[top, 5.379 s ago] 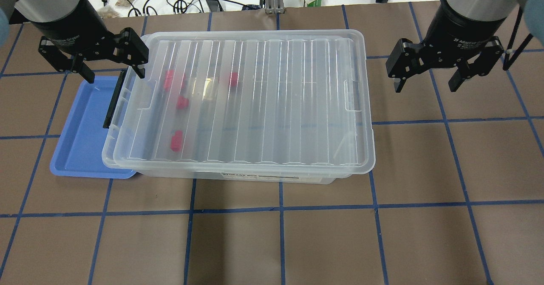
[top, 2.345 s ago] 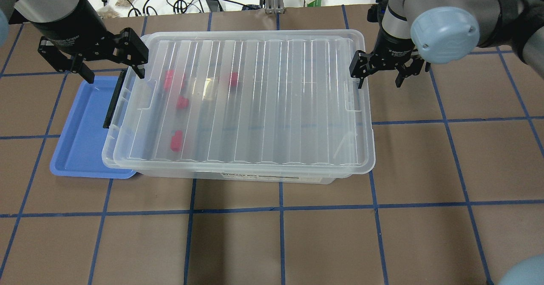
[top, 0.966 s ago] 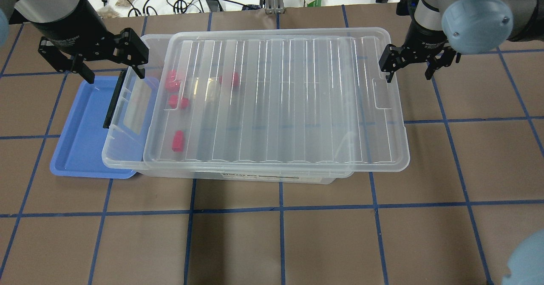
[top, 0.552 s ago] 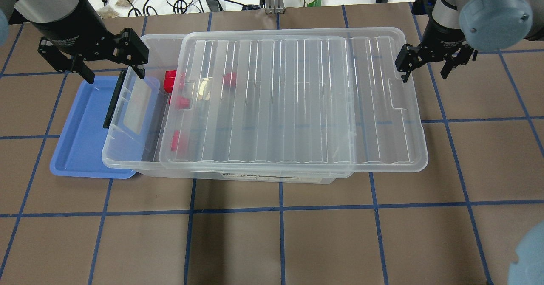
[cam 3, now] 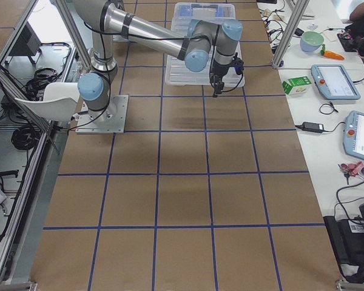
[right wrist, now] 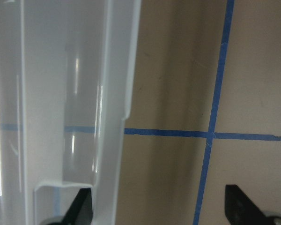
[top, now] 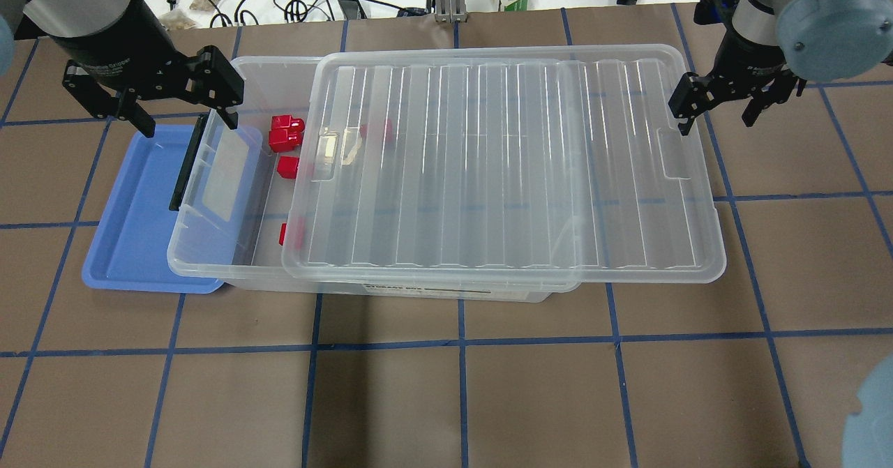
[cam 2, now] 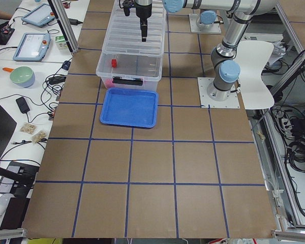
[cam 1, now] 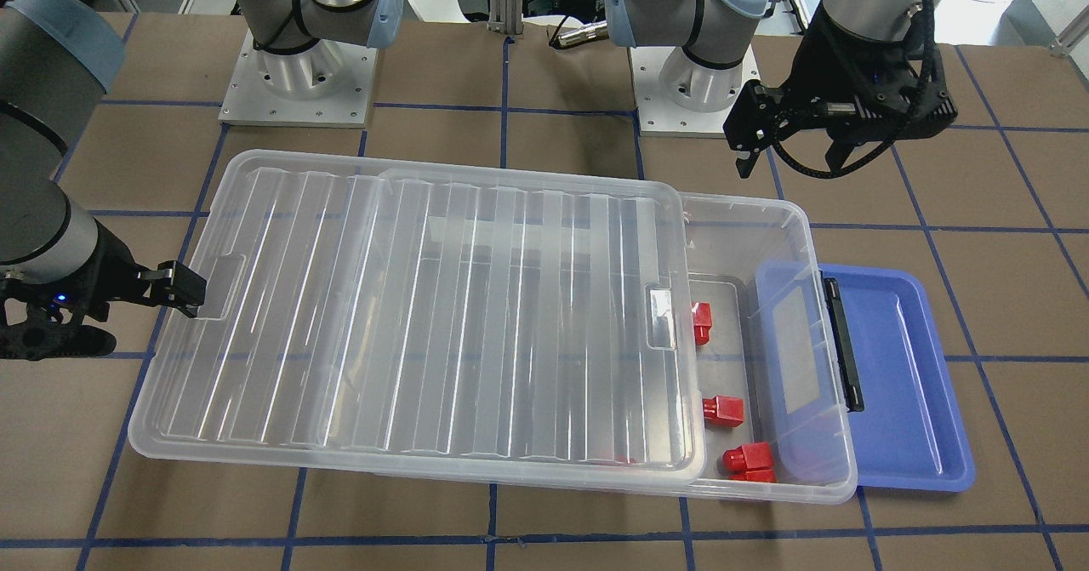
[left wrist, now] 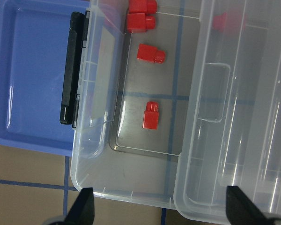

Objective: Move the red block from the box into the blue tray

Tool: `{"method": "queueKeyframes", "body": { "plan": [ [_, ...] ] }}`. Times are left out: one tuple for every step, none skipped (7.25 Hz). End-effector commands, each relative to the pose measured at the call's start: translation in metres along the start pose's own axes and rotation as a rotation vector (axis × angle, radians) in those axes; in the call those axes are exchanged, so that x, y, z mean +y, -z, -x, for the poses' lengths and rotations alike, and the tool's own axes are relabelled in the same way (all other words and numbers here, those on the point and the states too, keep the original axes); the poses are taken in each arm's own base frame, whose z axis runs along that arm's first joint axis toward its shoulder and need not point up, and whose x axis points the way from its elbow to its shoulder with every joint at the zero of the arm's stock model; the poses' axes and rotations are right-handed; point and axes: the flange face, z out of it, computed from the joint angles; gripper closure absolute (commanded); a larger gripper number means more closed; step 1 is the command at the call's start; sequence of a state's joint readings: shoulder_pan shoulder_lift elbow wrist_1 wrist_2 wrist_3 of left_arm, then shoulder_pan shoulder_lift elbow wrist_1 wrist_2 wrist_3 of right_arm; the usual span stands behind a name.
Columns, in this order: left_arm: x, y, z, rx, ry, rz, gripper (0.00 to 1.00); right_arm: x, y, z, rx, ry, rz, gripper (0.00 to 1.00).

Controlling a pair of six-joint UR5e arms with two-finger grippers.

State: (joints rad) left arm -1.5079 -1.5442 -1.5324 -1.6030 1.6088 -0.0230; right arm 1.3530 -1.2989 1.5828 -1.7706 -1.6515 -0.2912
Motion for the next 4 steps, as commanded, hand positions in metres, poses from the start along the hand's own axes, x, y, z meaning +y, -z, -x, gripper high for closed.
{"method": "queueKeyframes", "body": {
  "plan": [
    [0.0003,0.0005,0.0001,0.0,0.0,-0.001,0.0,0.0021,-0.0021,-0.0255,-0.004,0.028,0.001,0.0],
    [-0.0002,-0.0003,0.0,0.0,0.0,0.001,0.0,0.0026,-0.0023,-0.0302,-0.002,0.039,0.001,0.0],
    [-0.0002,-0.0003,0.0,0.0,0.0,0.001,0.0,0.0029,-0.0024,-0.0338,-0.004,0.034,-0.001,0.0],
    [0.0003,0.0005,0.0001,0.0,0.0,-0.001,0.0,0.0029,-0.0023,-0.0348,-0.003,0.032,-0.002,0.0]
  ]
}}
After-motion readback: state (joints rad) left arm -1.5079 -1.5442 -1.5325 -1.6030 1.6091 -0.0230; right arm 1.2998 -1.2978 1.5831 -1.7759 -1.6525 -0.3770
